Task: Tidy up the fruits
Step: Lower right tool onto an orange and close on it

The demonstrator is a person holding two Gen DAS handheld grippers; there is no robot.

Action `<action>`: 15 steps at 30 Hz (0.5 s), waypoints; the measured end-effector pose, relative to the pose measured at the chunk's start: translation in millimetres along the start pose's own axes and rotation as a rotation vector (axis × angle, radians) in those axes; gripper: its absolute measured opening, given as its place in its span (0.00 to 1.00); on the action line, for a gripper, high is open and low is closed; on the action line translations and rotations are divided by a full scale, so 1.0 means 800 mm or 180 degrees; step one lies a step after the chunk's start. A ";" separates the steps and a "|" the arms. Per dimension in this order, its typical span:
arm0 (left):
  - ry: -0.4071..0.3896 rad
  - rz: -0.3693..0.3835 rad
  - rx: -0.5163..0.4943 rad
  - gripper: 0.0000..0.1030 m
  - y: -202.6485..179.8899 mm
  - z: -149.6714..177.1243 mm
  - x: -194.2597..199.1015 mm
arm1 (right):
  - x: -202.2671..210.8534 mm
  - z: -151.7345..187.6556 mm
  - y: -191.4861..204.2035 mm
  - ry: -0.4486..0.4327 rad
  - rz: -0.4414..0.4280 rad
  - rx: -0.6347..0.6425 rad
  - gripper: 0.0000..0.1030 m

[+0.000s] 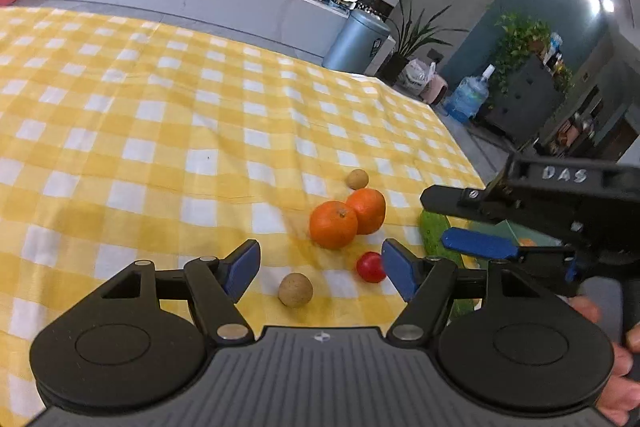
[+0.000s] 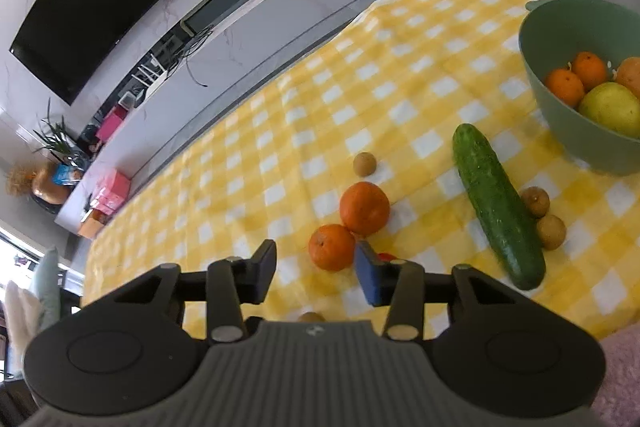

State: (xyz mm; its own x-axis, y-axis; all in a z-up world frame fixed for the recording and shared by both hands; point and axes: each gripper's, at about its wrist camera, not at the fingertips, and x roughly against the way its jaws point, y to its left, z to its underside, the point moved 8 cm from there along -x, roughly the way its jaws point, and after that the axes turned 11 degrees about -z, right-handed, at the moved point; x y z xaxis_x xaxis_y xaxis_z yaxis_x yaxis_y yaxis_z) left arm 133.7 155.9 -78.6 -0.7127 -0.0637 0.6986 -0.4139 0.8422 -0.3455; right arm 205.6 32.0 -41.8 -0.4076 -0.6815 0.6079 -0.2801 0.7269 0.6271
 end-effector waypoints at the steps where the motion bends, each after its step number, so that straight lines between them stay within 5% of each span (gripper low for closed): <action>1: -0.0004 0.0032 0.0018 0.78 0.002 0.000 -0.004 | -0.005 0.000 -0.001 -0.0033 0.0039 0.0043 0.40; 9: -0.0091 0.0116 -0.0142 0.78 0.001 0.002 -0.034 | -0.074 -0.024 -0.025 0.0109 0.0497 0.0295 0.41; 11: -0.0060 0.0045 -0.0175 0.78 0.000 0.003 -0.046 | -0.088 -0.029 -0.033 0.0176 0.0608 0.0335 0.48; 15: 0.0009 0.0049 -0.0277 0.78 -0.005 0.005 -0.064 | -0.107 -0.036 -0.042 0.0190 0.0615 0.0360 0.49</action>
State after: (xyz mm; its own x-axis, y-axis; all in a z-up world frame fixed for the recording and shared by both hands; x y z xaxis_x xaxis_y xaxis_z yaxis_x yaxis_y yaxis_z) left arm 169.7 153.4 -115.3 -0.7170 -0.0488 0.6953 -0.3520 0.8863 -0.3008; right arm 274.6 63.6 -100.8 -0.4119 -0.5301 0.7411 -0.2989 0.8469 0.4397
